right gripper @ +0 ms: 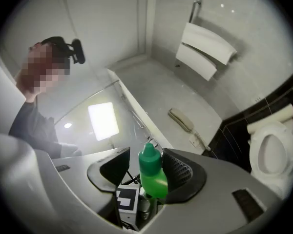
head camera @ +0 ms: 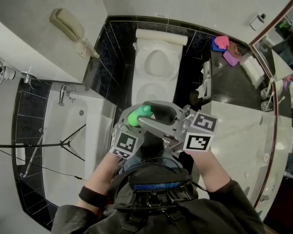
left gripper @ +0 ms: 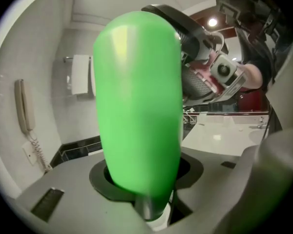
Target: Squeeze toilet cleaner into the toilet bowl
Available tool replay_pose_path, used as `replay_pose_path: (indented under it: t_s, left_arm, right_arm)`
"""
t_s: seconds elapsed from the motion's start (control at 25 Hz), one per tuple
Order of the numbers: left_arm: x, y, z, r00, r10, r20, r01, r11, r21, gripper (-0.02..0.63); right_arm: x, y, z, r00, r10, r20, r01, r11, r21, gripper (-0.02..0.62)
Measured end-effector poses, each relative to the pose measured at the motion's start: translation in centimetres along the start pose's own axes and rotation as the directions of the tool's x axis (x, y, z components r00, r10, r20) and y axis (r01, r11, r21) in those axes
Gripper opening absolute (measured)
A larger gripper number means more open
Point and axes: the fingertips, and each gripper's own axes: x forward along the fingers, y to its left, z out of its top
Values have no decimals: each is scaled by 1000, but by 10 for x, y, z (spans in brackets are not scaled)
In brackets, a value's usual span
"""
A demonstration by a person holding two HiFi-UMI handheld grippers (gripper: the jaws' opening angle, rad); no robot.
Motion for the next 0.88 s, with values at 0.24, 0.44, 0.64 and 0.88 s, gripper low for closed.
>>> replay_pose_path:
  t_s: [0.24,0.44,0.64,0.88]
  left_arm:
    - [4,16,-22,985,159,-73,-160,987,-1,193]
    - [4,16,-28,979,180,-95,-179,984,20,193]
    - [1,8,-26,990,114,-88,-114,993,1,193]
    - [-11,-31,-6,970,-242,-25,241,970,-24,193]
  right_arm:
    - [4,-11,-6,993,-104,-54,110,983,147,230]
    - [2,-16,-11,990,-116,-77,126,980,151,144]
    - [3,-10,-11,994,-70,-78,76,994,82,144]
    - [1,9,-13,992,67,-107,-78,992,-99,144]
